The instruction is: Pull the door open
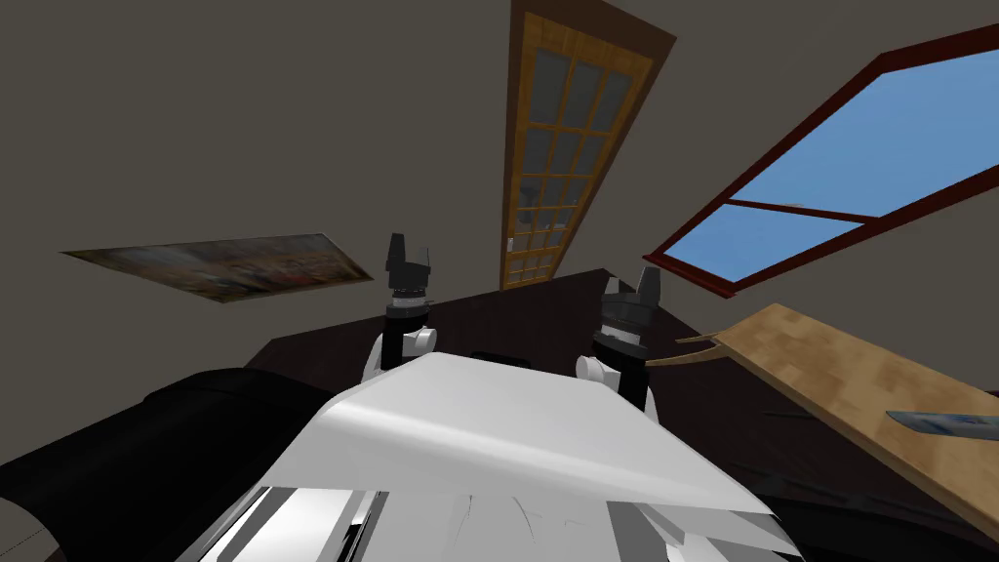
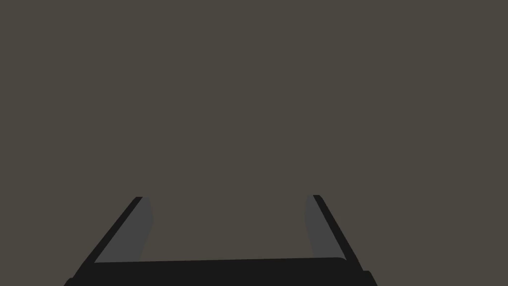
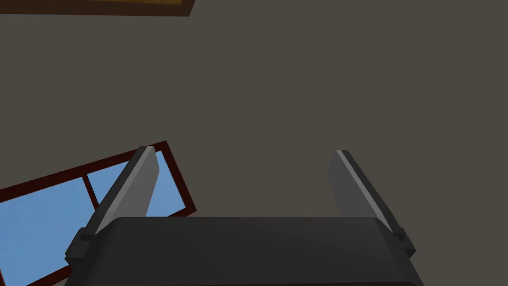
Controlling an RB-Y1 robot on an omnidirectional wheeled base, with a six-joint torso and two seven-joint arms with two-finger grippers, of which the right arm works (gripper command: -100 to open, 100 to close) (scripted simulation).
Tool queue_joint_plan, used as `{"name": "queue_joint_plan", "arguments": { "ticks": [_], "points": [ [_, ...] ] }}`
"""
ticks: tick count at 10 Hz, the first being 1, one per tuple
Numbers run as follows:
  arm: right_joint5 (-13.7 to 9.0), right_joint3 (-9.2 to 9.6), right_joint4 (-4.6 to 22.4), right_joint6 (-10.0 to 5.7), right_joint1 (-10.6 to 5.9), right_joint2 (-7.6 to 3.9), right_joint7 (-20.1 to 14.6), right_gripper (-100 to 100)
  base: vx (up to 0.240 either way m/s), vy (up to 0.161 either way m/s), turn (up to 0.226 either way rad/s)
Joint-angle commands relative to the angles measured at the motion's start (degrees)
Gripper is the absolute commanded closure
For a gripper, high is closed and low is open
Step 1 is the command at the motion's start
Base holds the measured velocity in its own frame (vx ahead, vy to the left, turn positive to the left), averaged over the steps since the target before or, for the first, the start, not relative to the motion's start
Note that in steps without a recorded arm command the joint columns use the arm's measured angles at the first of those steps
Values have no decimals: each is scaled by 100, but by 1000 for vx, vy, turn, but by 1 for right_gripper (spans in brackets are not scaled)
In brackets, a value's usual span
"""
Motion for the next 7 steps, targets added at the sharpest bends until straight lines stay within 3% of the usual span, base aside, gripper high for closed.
{"name": "queue_joint_plan", "arguments": {
  "ticks": [1, 7],
  "points": [
    [-18, -20, 197, -55, -60, -66, 165, -100, 54, 10, 91],
    [-79, -88, 871, -244, -267, -249, 733, -100, 89, 0, 97]
  ]
}}
